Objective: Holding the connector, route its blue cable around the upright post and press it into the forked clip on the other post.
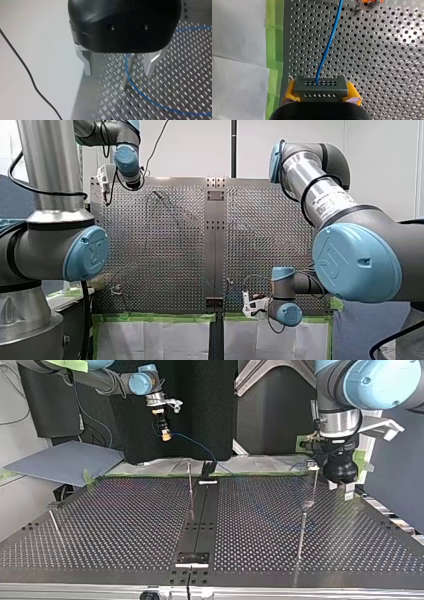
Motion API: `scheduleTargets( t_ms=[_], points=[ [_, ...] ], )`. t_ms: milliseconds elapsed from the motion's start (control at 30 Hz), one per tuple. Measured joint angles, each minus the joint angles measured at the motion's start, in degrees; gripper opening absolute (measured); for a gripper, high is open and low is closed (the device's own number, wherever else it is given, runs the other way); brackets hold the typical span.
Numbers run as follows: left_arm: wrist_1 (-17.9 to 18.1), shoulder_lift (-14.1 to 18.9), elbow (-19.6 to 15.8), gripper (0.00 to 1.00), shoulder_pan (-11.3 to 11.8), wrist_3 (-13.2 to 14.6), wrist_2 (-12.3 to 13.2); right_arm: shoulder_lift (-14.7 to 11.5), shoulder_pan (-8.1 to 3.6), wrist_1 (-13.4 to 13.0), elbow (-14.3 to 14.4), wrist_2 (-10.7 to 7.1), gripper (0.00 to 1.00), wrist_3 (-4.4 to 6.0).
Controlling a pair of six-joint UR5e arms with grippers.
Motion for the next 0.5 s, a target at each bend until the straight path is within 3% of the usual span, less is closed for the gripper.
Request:
scheduleTargets(
  t_ms=[367,500],
  points=[
    [-5.9,5.4,5.7,1.0,-1.7,5.8,5.7,0.0,0.22,0.5,0.0,0.0,0.0,-0.31],
    [-8.1,4.7,7.5,1.0,-2.5,8.0,7.9,0.0,0.22,0.4,0.0,0.0,0.0,-0.32]
  ],
)
